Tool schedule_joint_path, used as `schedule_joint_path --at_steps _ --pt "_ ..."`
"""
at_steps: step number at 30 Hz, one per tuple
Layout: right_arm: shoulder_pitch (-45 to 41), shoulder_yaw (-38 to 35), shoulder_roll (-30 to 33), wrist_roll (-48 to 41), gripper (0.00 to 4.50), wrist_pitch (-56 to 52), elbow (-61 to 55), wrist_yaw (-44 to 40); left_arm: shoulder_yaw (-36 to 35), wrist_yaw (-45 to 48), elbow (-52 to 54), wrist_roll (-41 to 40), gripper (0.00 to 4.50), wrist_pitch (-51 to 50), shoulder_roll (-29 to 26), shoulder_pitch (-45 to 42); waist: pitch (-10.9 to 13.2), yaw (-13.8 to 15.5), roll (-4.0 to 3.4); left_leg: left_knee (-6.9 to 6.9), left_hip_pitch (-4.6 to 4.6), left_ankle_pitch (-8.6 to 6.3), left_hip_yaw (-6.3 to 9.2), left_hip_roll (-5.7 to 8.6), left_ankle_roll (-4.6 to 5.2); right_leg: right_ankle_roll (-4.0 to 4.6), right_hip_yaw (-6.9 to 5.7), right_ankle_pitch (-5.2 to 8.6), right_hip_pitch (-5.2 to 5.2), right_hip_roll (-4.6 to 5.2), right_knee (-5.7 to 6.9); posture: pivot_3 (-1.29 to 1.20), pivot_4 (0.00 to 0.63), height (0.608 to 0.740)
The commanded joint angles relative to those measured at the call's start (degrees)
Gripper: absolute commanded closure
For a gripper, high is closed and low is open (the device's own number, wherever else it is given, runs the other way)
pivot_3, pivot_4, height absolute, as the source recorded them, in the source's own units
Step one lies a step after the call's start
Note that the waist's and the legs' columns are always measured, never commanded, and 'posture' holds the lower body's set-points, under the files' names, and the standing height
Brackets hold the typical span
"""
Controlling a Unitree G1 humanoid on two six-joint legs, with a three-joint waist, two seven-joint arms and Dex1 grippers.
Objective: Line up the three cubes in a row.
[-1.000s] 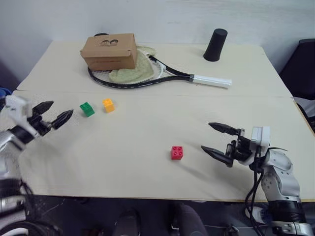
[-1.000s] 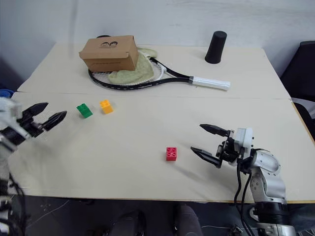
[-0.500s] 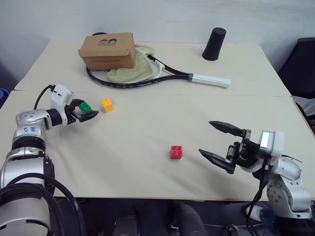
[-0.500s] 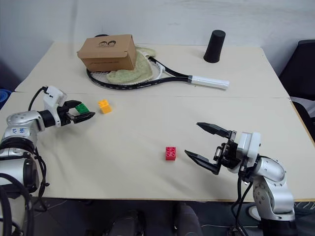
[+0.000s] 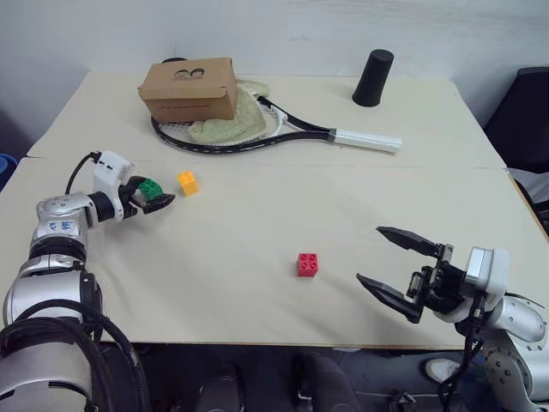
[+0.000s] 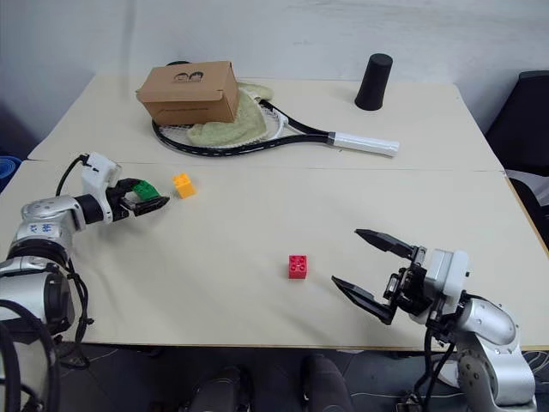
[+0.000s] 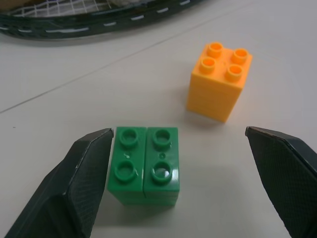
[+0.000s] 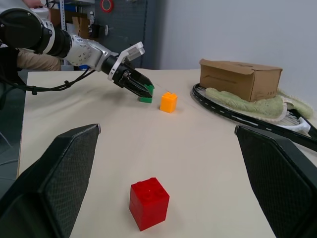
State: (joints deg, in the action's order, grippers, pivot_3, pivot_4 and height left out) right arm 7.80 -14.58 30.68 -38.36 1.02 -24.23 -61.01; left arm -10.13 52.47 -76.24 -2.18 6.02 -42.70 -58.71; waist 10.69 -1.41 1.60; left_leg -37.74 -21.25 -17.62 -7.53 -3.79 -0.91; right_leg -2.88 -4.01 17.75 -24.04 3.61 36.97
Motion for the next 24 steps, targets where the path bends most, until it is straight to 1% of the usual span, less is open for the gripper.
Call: schedule_joint_path --at_steps 1,8,11,17,19,20,22,24 --pt "0.9 -1.6 0.3 -1.3 0.03 1.3 -2.0 -0.3 -0.4 0.4 0.8 0.3 0.0 -0.5 -1.5 -1.1 0.0 0.0 0.0 0.0 0.0 0.0 0.0 0.0 0.0 0.0 0.0 0.0 0.0 0.0 0.0 0.0 0.15 0.74" --pt "-0.7 -1.5 1.7 -1.7 0.03 -0.8 -2.9 1.3 0.0 -2.8 0.4 1.7 0.0 -1.8 -1.3 0.2 0.0 0.0 0.01 -0.02 0.0 0.0 -0.01 0.01 0.0 0.0 0.02 0.0 0.0 -0.02 0.01 0.0 0.15 0.74" --pt "-1.2 -1.6 2.3 -1.9 0.0 -2.0 -3.8 2.4 0.0 -2.7 0.4 1.9 0.57 -2.2 -0.7 0.7 0.0 0.0 0.01 -0.02 0.0 0.0 0.0 -0.01 0.0 0.0 0.02 0.0 0.0 0.0 0.02 0.0 0.15 0.74" --pt "-1.3 -1.6 3.3 -2.5 0.0 -4.1 -6.2 4.8 -0.5 -2.5 0.4 1.7 2.3 -2.5 -0.4 1.1 0.0 0.1 0.03 -0.07 -0.01 0.0 -0.01 0.0 0.01 0.0 0.02 0.0 0.0 -0.01 0.03 0.0 0.15 0.74" --pt "-1.7 -1.4 3.5 -2.6 0.0 -5.0 -7.1 6.1 -1.3 -1.6 0.5 0.8 2.93 -2.0 -0.4 1.3 0.0 0.1 0.03 -0.07 -0.01 -0.01 -0.01 0.0 0.01 0.0 0.02 0.0 0.0 -0.01 0.04 0.0 0.15 0.74" --pt "-1.9 -1.2 3.5 -2.5 0.0 -5.4 -7.3 6.5 -1.6 -1.2 0.7 0.6 3.04 -1.5 -0.4 1.4 0.0 0.1 0.03 -0.07 -0.01 -0.01 -0.01 0.0 0.0 0.0 0.02 0.0 0.0 -0.01 0.05 0.0 0.15 0.74" --pt "-2.0 -1.1 3.5 -2.5 0.0 -5.9 -7.7 6.8 -2.1 0.8 1.1 -0.1 3.03 -0.3 -0.6 1.3 0.0 0.0 0.04 -0.08 -0.01 0.0 -0.01 0.01 0.0 0.0 0.03 0.0 0.0 -0.01 0.05 0.0 0.15 0.74" --pt "-2.2 -1.1 3.6 -2.5 0.0 -6.3 -7.7 7.0 -2.8 4.7 1.9 -1.2 3.03 0.3 -0.8 0.9 0.0 0.1 0.05 -0.12 -0.02 -0.01 -0.02 0.02 0.0 0.0 0.02 0.0 0.0 -0.03 0.05 0.0 0.15 0.74"
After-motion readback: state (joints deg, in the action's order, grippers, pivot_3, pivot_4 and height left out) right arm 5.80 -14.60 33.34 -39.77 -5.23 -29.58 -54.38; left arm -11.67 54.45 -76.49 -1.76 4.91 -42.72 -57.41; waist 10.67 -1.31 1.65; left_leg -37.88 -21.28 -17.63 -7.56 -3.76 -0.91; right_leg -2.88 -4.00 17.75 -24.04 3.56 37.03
